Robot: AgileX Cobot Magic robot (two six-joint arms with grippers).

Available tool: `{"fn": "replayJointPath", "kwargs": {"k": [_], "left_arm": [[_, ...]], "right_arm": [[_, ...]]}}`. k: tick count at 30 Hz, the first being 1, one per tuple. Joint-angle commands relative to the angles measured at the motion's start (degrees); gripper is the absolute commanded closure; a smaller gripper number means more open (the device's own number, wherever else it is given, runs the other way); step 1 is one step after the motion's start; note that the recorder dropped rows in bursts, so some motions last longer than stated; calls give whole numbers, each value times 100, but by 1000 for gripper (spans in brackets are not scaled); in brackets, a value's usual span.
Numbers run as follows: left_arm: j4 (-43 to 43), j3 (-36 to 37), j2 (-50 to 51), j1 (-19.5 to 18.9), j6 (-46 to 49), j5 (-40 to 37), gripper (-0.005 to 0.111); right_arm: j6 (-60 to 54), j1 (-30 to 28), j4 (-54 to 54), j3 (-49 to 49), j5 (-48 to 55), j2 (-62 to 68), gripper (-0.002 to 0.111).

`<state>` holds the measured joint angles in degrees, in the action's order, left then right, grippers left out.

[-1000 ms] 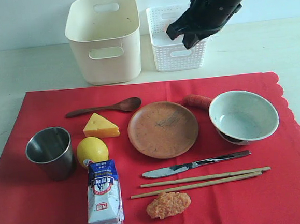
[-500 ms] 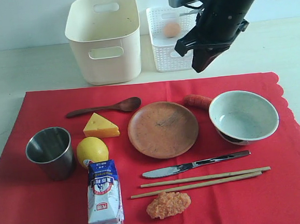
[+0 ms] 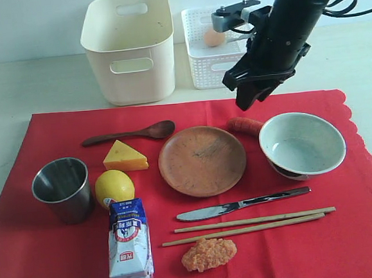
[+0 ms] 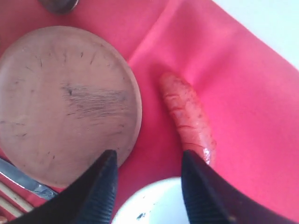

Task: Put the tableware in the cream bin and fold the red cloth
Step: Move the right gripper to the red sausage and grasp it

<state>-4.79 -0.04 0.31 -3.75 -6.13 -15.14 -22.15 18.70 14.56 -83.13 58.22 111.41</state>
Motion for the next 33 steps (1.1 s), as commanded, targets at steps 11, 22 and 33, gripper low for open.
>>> {"fn": "replayJointPath", "kwargs": {"k": [11,22,33], "left_arm": [[28,4,-31,31,-5,-4,104],[28,4,-31,31,-5,-4,104],[28,4,-31,31,-5,-4,104]], "right_arm": [[-549,-10,-344,21,-605,658,59],[-628,-10,-580,21,-951,1011,60],[-628,-10,-531,21,-1017,1069,69]]}}
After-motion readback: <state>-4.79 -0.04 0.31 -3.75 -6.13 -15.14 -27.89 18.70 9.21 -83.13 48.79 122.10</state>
